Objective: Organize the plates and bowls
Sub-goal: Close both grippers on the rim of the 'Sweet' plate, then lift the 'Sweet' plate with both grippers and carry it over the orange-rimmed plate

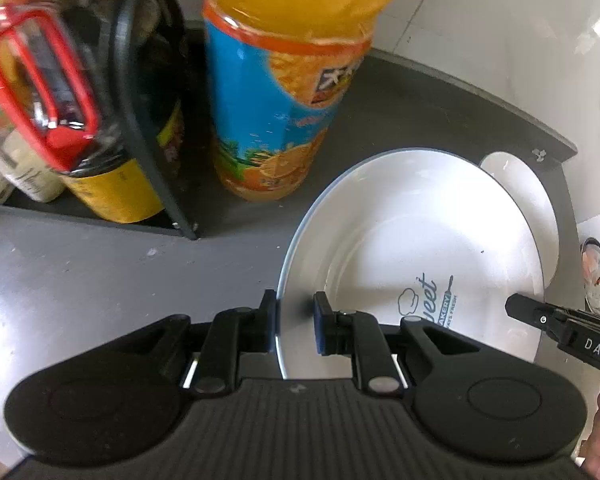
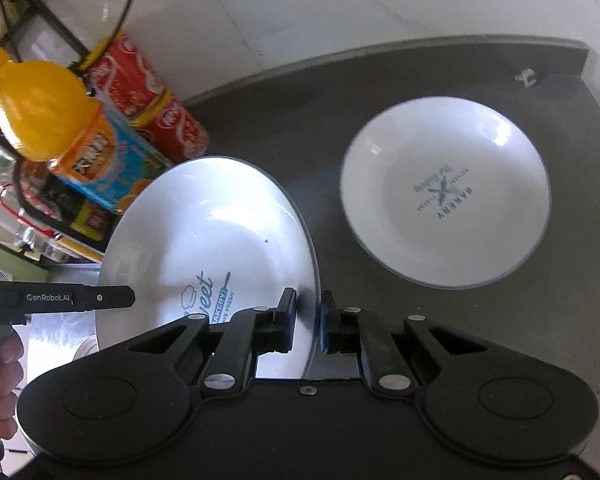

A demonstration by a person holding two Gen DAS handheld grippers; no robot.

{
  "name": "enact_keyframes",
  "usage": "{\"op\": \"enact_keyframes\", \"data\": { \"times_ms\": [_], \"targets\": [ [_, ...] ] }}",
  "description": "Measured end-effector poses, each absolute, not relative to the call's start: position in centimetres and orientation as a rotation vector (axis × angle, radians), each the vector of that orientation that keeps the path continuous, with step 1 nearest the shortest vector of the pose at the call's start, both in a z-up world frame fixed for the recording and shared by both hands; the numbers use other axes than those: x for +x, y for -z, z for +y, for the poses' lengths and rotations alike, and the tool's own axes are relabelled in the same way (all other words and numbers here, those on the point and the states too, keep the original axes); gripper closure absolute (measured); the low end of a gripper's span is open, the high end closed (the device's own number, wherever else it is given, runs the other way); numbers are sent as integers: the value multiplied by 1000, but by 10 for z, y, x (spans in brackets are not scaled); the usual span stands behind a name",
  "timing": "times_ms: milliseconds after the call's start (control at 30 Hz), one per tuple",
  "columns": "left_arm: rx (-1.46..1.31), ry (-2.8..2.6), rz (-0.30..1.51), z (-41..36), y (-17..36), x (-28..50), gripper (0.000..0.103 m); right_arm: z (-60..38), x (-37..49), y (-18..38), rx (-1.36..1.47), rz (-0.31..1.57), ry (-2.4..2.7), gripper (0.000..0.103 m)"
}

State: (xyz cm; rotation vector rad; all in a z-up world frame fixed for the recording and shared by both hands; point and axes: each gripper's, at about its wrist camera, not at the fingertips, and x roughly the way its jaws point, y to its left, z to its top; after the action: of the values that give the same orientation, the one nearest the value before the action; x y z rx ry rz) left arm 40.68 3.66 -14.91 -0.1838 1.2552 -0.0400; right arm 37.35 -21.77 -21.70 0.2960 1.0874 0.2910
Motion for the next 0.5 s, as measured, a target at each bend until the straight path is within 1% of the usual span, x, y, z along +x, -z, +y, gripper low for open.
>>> {"op": "enact_keyframes", "data": {
  "times_ms": [267,500],
  "targets": [
    [-249,-31,1226,52,132,381,86,-218,366,199,283,1065,-386,93],
    [-312,-96,1204,58,128,357,86,-204,358,184,220,1046,-463,93]
  ]
}}
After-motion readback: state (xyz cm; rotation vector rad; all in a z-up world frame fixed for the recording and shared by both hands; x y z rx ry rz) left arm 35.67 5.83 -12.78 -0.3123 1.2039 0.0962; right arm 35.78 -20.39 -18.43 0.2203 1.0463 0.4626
